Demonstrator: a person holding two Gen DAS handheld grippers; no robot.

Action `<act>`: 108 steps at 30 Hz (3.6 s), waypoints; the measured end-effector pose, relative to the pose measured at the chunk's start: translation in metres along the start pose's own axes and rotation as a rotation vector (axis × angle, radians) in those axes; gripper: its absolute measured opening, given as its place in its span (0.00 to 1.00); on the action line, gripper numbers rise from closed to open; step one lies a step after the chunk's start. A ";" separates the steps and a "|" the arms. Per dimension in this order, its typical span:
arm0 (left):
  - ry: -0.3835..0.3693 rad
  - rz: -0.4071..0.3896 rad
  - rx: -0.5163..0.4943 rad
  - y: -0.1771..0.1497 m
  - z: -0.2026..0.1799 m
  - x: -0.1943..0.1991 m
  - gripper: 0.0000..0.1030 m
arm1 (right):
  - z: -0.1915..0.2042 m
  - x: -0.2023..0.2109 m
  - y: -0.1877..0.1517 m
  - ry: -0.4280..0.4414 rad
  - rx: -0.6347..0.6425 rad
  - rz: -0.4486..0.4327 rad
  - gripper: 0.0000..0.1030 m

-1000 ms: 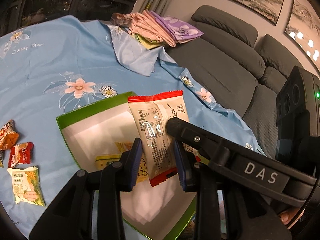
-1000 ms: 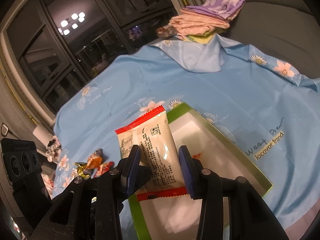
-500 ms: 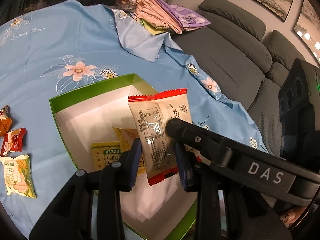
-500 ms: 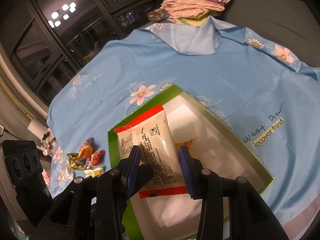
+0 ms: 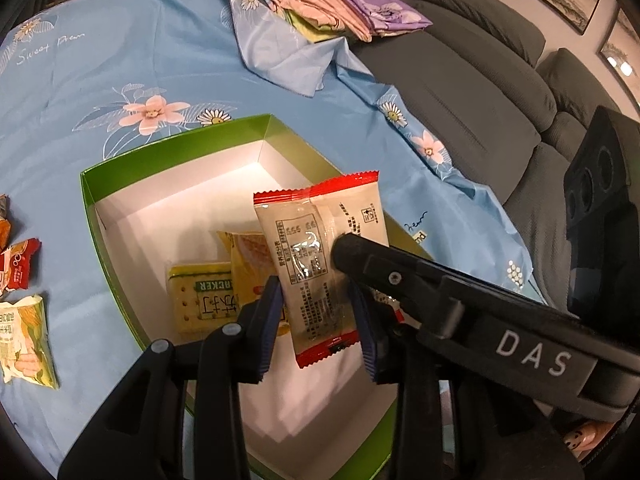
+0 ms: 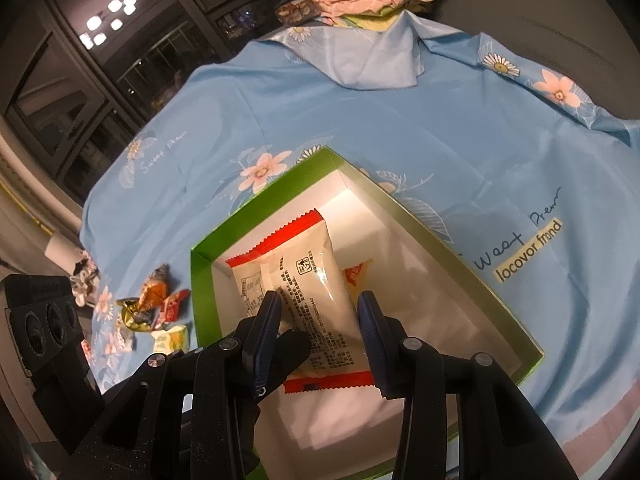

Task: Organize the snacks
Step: 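Lower the white bag into the green box and open the right tool, then move the right tool back to the snack pile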

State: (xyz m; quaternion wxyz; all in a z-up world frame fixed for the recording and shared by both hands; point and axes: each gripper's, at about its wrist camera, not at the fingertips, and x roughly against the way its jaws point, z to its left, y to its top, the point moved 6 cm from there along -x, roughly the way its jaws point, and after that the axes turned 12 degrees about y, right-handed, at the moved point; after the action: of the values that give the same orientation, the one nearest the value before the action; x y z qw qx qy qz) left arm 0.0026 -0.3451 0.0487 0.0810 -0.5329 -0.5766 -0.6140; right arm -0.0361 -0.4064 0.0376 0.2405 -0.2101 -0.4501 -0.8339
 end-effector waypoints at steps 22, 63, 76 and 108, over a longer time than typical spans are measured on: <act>0.030 0.094 0.032 -0.012 0.005 -0.017 0.34 | -0.009 -0.017 -0.007 -0.044 0.012 0.076 0.42; 0.059 0.111 0.016 -0.019 0.036 -0.011 0.31 | -0.002 -0.038 -0.017 -0.095 0.053 0.166 0.44; 0.207 0.055 -0.057 -0.020 0.047 -0.007 0.30 | -0.004 -0.044 -0.018 -0.120 0.045 0.184 0.63; 0.349 -0.200 0.272 -0.033 0.176 0.130 0.92 | 0.058 -0.020 0.010 -0.096 0.150 -0.103 0.80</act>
State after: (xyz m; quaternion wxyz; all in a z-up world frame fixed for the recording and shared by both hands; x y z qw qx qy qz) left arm 0.0229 -0.1277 0.0847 0.1892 -0.3433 -0.6812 -0.6184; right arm -0.0067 -0.3574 0.0628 0.1903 -0.2078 -0.5326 -0.7981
